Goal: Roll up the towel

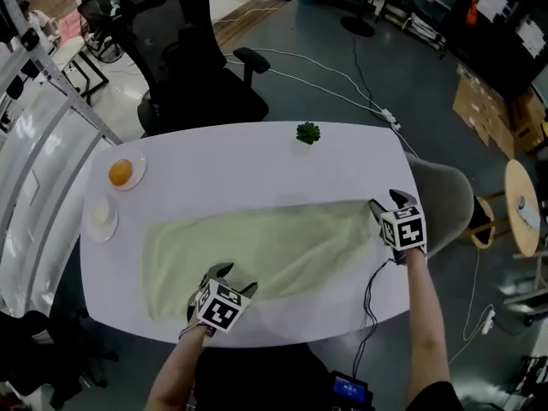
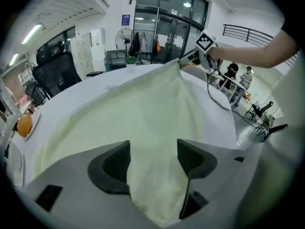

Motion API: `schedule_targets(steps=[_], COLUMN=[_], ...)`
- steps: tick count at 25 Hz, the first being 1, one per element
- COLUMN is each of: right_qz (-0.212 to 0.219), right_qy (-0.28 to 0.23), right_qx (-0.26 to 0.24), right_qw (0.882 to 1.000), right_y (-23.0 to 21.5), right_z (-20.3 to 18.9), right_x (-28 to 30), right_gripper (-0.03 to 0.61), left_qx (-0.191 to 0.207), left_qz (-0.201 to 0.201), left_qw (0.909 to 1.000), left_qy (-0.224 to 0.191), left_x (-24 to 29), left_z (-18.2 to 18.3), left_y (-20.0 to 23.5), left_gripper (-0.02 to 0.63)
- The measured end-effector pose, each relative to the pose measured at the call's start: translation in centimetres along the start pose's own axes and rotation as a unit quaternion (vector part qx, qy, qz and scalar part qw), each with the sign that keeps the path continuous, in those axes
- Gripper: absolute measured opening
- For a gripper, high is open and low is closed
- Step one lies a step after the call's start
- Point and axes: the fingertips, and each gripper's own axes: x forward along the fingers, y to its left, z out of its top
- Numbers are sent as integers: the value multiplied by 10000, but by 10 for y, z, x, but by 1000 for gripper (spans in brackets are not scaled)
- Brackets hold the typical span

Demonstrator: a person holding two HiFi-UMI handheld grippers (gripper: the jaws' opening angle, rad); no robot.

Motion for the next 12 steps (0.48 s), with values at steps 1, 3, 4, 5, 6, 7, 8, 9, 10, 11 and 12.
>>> schedule_targets(steps=[1,3,4,5,6,7,8,9,10,11,12], right_qz=[-19,-123,-225,-335,-418,-463,-485,-498,-499,-479,-433], right_qy=[-30,-31,-19,-7,8,28,55,92,137,184,236], right_qx=[196,555,691,799,879,920,908,847,772,728,739], right_qw=[9998,9984,9974,9962,9953,9947,9947,9951,9957,9960,9960], right_y=[0,0,-2,-5,-9,-11,-13,-13,-13,-12,-9], right_z=[-8,-27,-35,-42,-45,-45,-42,-38,-34,-33,-34], right_x=[-10,-25,-30,-34,-35,-35,-34,-32,-32,-34,-37], right_gripper=[277,288,289,266,252,252,252,252,252,252,252], left_qx=[84,361,532,711,890,1066,1239,1402,1539,1648,1746], left_qz=[-64,-292,-464,-659,-847,-998,-1099,-1156,-1190,-1222,-1256], left_qw=[9999,9986,9971,9948,9919,9889,9859,9831,9807,9785,9763], left_qy=[-106,-255,-300,-321,-314,-281,-237,-206,-202,-223,-257], left_x=[-4,-8,-8,-7,-4,0,5,10,14,17,20], left_z=[8,22,27,31,33,35,36,38,41,46,52], left_y=[-6,-25,-40,-56,-72,-86,-97,-105,-112,-118,-124], left_gripper=[334,334,334,334,334,334,334,334,334,334,334])
